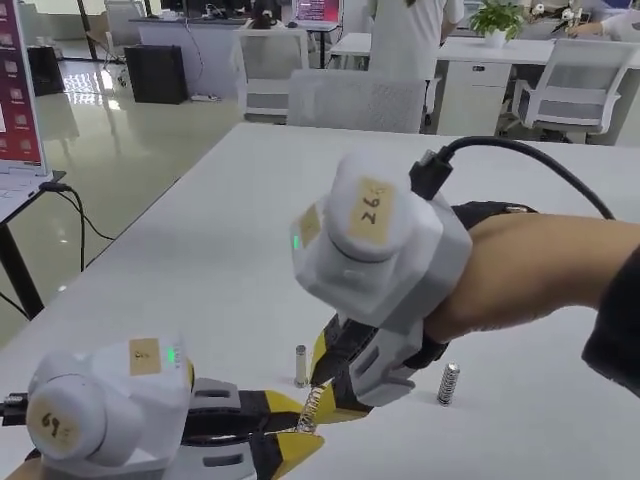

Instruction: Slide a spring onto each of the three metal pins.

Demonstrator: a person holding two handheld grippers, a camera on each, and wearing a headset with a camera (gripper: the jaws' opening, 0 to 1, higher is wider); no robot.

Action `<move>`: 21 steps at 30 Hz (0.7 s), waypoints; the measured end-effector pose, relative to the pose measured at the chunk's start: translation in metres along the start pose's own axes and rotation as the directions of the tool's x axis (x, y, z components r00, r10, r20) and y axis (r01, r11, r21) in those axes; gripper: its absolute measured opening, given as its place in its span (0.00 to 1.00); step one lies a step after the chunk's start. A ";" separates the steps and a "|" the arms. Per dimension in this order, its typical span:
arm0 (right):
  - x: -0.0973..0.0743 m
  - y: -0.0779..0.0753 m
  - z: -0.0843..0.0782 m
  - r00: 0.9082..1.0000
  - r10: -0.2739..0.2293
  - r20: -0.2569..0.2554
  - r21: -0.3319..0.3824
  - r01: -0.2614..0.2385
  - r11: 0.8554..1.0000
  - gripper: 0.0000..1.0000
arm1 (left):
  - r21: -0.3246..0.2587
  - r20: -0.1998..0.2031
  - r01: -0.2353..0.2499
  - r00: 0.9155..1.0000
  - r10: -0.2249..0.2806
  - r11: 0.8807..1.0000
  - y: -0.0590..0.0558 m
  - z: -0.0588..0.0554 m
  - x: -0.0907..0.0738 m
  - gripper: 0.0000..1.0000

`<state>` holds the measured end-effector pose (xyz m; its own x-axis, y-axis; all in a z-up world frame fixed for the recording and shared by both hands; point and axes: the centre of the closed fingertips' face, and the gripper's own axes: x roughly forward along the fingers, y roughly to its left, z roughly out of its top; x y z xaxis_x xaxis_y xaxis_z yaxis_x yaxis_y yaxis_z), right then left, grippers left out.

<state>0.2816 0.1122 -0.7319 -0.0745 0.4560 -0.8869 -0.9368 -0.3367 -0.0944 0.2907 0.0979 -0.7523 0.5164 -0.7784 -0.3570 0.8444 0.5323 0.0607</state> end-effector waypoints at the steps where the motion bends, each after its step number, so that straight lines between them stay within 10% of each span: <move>1: 0.000 0.001 0.001 1.000 0.010 0.009 0.009 -0.010 1.000 0.13 | 0.001 0.000 0.000 1.000 0.000 1.000 0.000 0.000 0.000 0.02; 21: 0.007 0.006 0.001 0.998 0.055 0.031 0.064 -0.057 0.996 0.09 | 0.012 0.045 0.004 0.999 -0.005 1.000 -0.001 0.011 0.000 0.02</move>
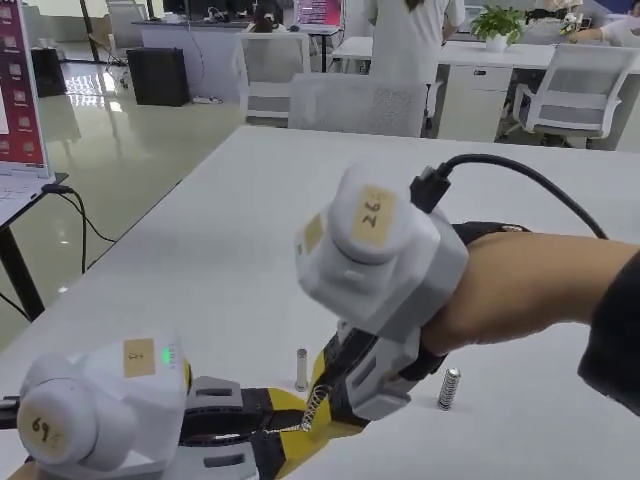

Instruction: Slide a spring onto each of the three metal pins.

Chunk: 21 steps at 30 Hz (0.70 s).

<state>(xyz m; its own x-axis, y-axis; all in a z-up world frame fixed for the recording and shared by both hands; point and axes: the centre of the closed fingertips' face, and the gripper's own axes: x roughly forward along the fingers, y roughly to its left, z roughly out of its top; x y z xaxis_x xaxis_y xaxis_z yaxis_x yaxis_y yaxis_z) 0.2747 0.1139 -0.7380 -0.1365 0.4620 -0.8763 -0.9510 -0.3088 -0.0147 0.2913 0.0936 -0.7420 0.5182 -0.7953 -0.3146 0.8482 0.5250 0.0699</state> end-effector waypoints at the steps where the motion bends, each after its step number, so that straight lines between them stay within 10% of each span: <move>1: 0.000 0.000 0.000 1.000 0.001 -0.001 0.002 -0.001 1.000 0.09 | 0.001 -0.001 0.000 1.000 0.000 1.000 0.000 0.000 0.000 0.02; 21: 0.001 -0.006 -0.005 1.000 -0.005 -0.027 0.003 0.005 1.000 0.08 | -0.052 -0.005 -0.011 1.000 0.010 0.999 0.004 -0.004 0.000 0.07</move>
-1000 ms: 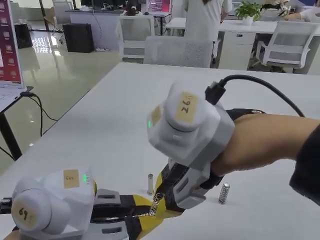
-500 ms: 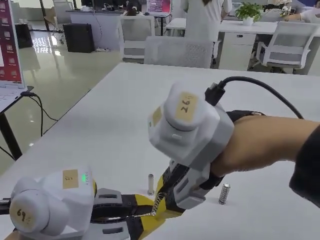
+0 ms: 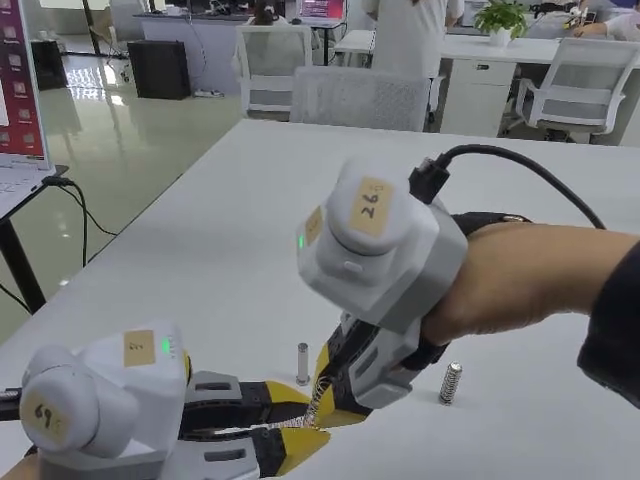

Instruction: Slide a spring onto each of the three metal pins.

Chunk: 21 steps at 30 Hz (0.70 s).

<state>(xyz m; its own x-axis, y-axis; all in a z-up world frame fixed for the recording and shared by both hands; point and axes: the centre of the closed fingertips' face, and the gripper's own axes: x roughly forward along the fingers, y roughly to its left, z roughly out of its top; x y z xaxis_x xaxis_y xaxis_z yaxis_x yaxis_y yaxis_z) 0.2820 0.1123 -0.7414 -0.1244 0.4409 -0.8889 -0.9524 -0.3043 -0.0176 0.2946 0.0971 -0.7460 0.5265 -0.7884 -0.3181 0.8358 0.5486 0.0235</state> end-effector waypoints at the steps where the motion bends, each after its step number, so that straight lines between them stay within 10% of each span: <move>1: 0.000 0.000 -0.001 1.000 -0.002 -0.002 0.001 0.002 1.000 0.08 | -0.005 0.001 -0.002 1.000 0.002 1.000 0.000 0.000 0.000 0.08; 21: -0.004 -0.016 -0.029 0.996 -0.053 -0.066 0.028 0.055 0.998 0.08 | -0.088 0.000 -0.073 0.997 0.074 0.993 0.015 -0.011 -0.014 0.27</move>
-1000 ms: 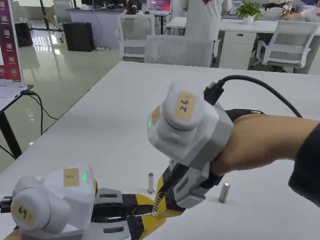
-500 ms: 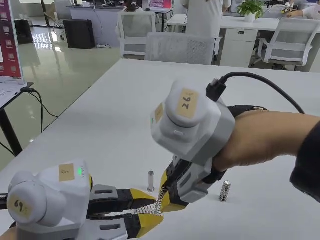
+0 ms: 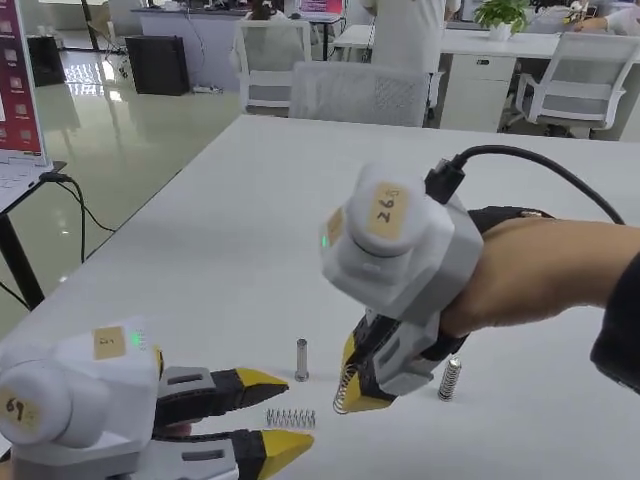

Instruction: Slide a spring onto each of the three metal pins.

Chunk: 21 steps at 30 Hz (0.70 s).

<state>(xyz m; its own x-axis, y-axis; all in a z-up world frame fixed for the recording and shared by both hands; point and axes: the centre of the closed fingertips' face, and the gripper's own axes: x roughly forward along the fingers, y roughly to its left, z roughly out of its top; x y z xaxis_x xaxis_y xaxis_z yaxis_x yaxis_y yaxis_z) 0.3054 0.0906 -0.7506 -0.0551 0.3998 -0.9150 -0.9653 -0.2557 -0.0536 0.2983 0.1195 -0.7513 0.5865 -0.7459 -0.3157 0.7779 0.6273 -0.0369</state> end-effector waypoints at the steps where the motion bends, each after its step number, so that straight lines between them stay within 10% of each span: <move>1: -0.001 -0.001 -0.001 1.000 -0.002 -0.001 0.005 0.002 1.000 0.08 | -0.005 -0.001 -0.004 1.000 0.004 1.000 0.001 -0.001 0.000 0.28; 21: -0.018 -0.046 -0.034 0.993 -0.112 -0.045 0.075 0.115 0.991 0.08 | -0.044 -0.011 -0.062 0.998 0.062 0.997 0.008 -0.006 -0.002 0.54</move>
<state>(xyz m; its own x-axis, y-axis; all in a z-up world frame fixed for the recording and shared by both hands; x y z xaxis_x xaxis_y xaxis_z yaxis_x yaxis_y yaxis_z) 0.3599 0.0651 -0.7456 0.0647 0.3859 -0.9203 -0.9815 -0.1418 -0.1284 0.3020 0.1278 -0.7567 0.6308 -0.7032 -0.3280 0.7292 0.6818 -0.0593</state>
